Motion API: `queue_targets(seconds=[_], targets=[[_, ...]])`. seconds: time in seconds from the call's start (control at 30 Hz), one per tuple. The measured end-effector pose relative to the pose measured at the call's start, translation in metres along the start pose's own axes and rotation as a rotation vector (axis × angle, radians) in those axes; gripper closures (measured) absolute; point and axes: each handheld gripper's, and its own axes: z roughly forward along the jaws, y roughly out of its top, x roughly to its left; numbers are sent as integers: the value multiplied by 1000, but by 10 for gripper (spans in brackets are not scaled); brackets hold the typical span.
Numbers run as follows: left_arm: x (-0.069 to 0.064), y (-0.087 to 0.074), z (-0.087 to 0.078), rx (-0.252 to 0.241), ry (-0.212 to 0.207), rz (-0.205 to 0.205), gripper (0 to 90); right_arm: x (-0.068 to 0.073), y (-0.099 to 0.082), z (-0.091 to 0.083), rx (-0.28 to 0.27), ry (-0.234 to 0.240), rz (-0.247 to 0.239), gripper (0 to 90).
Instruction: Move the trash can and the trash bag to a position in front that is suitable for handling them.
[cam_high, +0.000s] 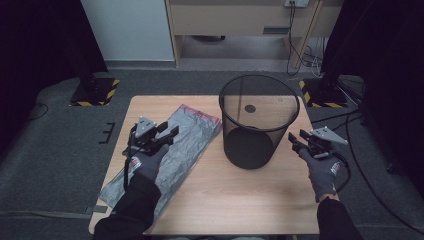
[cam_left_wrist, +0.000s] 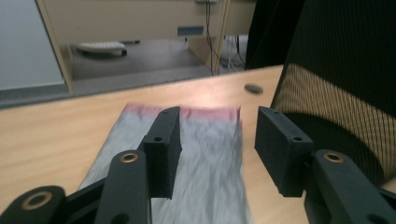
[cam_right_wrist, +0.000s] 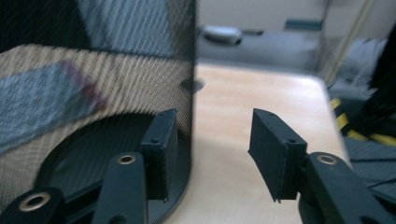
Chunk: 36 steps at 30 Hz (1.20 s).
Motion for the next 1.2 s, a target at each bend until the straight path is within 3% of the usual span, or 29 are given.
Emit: queue_targets(seconds=[0.03,0.13,0.3,0.47,0.57,0.73,0.77,0.8,0.87,0.9,0.93,1.03,1.2], targets=[[-7,6,16,-17,17,1,511,-1,4,2,-4,-16,-3,541],[-19,13,41,-44,28,-16,547,-5,13,11,-38,-53,3,550],[-43,20,82,-42,12,-38,555,-12,22,26,-57,-65,39,532],[-59,27,108,-31,-9,-57,593,-20,26,37,-87,-98,81,496],[-65,35,116,-35,-45,-38,648,-26,26,43,-94,-94,91,484],[-73,41,120,-37,-105,-26,702,-23,30,49,-105,-32,70,477],[-73,43,120,-32,-124,-15,727,-20,33,48,-110,-2,75,517],[-73,43,120,-32,-124,-15,742,-18,34,48,-114,-2,60,535],[-69,44,117,-12,-178,-11,773,-15,36,46,-108,20,29,633],[-69,44,117,-12,-178,-11,792,-13,36,45,-108,33,21,673],[-67,45,114,0,-204,-5,811,-12,37,44,-103,50,-2,718],[-66,44,105,20,-221,-7,866,-5,38,41,-84,87,-25,800],[-60,43,81,60,-240,15,852,8,38,30,-49,125,-53,810]])
